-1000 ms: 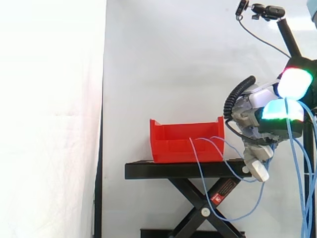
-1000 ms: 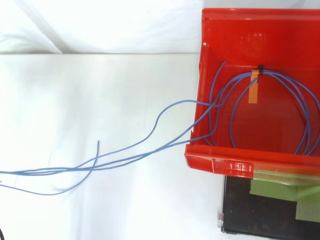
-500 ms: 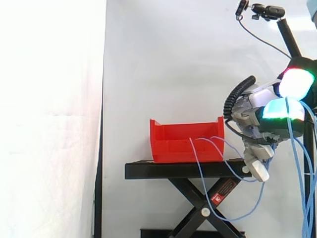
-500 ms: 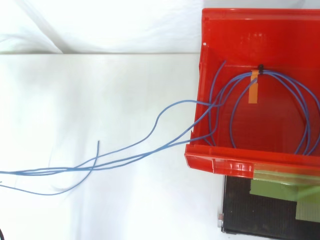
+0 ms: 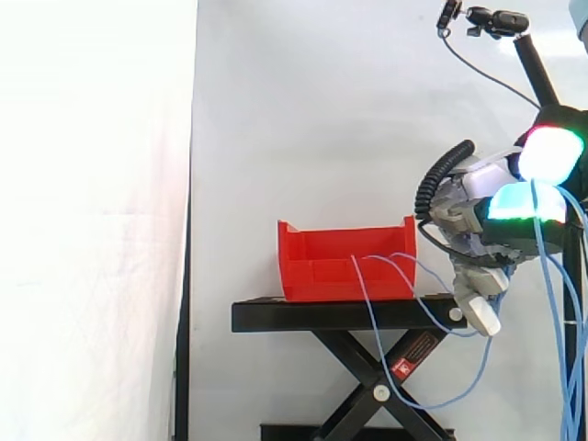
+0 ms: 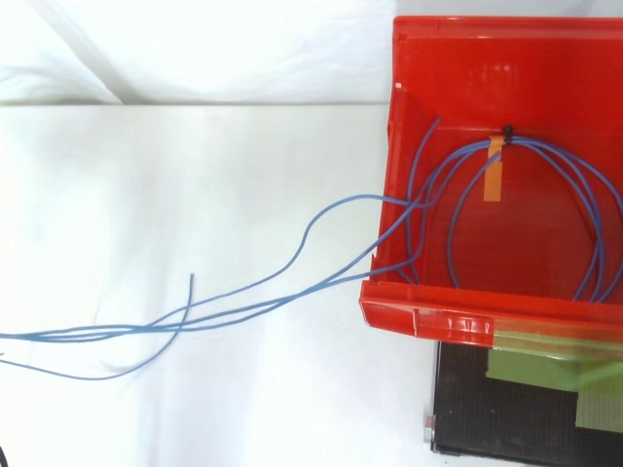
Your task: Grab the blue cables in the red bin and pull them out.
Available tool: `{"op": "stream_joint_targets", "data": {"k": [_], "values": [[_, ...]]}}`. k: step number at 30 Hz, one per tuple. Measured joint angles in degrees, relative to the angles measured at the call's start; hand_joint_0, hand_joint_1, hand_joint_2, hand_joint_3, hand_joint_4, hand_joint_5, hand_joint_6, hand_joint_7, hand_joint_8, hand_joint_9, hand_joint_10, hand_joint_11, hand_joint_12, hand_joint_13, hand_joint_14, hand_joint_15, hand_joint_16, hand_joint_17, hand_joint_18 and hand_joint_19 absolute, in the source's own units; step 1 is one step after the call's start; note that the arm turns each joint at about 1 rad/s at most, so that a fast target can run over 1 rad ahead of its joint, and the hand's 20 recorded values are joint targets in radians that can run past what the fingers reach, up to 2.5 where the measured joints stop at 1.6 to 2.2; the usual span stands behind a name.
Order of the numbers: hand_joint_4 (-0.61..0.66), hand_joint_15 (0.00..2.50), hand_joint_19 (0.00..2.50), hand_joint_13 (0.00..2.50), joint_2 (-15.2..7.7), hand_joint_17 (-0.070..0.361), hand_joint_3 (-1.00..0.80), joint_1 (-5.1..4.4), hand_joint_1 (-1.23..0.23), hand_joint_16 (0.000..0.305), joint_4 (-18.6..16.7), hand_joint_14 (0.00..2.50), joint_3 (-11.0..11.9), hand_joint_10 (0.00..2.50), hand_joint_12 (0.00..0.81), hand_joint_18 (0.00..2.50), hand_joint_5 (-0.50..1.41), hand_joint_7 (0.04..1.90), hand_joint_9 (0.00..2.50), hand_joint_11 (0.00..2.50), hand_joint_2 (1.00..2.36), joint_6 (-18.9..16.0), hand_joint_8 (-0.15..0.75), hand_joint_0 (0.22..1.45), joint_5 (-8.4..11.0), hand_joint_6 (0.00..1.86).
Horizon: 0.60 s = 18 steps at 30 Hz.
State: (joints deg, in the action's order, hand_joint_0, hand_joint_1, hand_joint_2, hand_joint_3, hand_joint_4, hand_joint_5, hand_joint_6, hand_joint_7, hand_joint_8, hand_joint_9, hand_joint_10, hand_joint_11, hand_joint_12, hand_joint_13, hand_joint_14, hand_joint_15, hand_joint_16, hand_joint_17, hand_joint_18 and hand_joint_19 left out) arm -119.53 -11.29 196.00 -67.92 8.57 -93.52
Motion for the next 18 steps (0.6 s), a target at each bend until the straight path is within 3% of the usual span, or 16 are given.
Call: {"op": "stream_joint_targets", "data": {"k": [18], "values": [[0.25, 0.45, 0.57, 0.76, 0.0, 0.089, -1.00, -0.01, -1.00, 0.040, 0.0, 0.02, 0.0, 0.02, 0.316, 0.58, 0.71, 0.39, 0.86, 0.62, 1.00, 0.0, 0.253, 0.77, 0.05, 0.88]]}}
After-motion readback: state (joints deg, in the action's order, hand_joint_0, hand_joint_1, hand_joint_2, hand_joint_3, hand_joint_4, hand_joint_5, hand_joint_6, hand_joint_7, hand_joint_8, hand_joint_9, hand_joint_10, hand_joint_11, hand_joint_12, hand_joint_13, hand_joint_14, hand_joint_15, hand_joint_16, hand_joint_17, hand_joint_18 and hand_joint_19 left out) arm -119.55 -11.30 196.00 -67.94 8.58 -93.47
